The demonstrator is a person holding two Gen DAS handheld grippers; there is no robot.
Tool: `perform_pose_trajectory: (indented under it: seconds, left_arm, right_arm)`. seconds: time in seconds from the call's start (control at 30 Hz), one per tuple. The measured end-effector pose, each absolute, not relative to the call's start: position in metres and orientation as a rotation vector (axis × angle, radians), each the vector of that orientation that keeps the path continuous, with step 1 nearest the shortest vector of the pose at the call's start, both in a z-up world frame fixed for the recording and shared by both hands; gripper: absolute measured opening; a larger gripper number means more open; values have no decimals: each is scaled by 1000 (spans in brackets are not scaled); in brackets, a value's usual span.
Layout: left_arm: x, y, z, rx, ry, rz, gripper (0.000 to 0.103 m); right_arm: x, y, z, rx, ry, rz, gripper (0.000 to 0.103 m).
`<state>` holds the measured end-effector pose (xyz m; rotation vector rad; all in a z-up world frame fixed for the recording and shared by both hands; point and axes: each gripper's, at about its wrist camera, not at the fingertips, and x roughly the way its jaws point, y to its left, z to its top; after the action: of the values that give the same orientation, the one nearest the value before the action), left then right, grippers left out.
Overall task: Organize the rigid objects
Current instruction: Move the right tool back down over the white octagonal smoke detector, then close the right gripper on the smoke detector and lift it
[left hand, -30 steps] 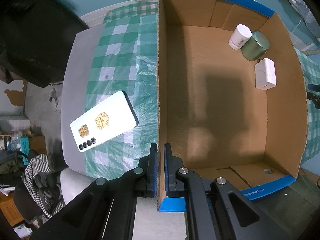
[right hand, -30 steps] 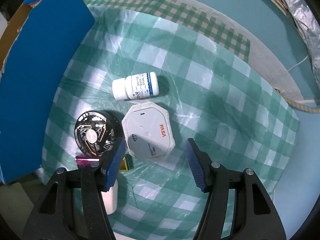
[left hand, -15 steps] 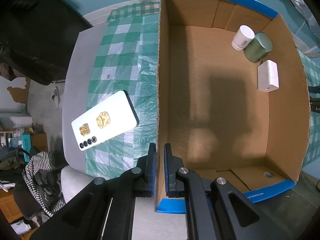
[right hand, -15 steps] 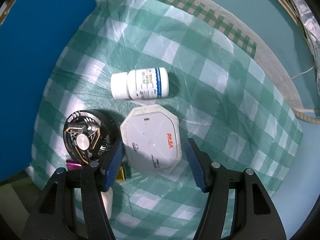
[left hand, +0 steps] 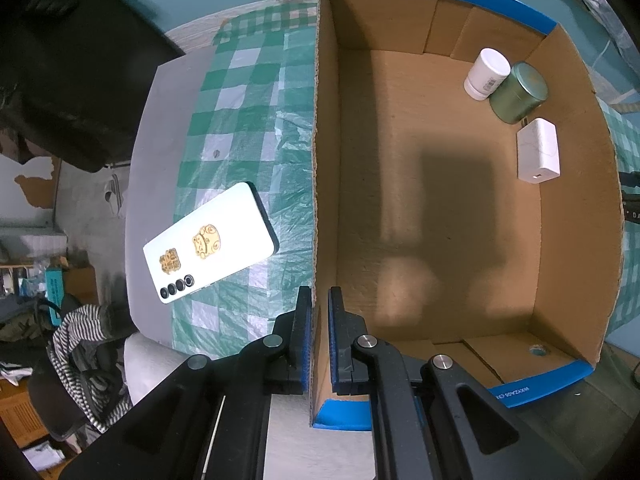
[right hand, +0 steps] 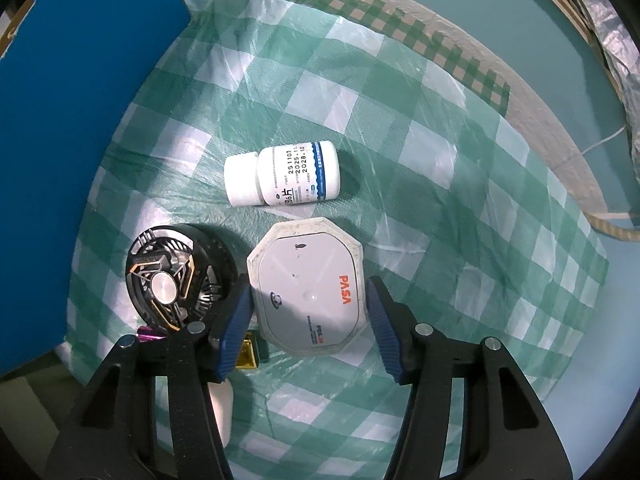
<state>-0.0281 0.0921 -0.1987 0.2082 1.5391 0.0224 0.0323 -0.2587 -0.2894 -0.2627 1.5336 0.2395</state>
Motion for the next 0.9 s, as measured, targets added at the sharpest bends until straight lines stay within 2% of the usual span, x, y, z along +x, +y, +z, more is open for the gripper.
perform_pose_trajectory:
  seconds: [0.9]
  left_arm:
    - [-24, 92, -199, 212, 1542, -9, 6]
  right_arm:
    - [23, -242, -218, -146, 1453, 245, 54]
